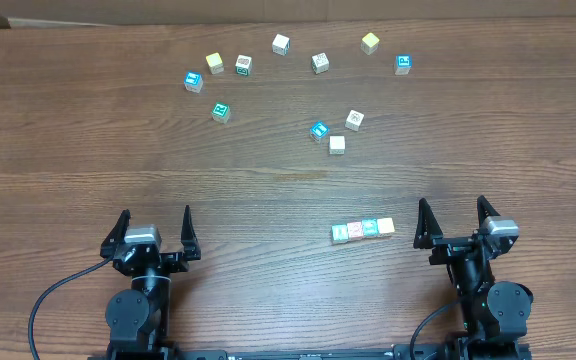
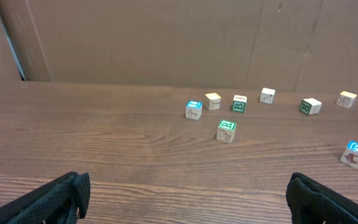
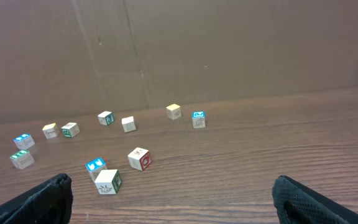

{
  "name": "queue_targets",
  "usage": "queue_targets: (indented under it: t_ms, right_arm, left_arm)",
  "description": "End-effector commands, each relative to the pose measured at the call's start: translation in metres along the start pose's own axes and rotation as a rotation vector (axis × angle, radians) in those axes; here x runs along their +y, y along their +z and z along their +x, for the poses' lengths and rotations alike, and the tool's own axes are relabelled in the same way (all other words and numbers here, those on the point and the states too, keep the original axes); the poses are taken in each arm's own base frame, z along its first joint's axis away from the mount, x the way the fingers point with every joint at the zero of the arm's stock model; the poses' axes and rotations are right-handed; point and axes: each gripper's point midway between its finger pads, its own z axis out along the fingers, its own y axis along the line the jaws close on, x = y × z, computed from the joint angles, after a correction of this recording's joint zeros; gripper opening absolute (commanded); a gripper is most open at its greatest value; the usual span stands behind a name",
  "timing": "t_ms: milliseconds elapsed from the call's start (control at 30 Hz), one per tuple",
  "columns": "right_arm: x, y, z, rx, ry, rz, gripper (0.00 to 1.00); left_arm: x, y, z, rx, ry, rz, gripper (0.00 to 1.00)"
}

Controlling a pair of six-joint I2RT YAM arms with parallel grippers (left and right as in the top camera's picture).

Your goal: Form a horizontal line

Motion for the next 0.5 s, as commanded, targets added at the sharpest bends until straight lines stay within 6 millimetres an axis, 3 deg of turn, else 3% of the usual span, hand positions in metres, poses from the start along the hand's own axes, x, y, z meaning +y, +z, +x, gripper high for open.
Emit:
queue_targets:
  t_ms: [0, 467]
  right_arm:
    - [0.001, 0.0, 0.002, -0.004, 0.008, -0.008, 1.0]
    - [0.017, 0.0, 0.005, 0.003, -0.137, -0.076, 1.0]
  left_arm:
    - [-0.002, -0.001, -0.001, -0.009, 0.022, 0.008, 1.0]
    - [-0.002, -0.001, -0.001, -0.009, 0.022, 0.007, 1.0]
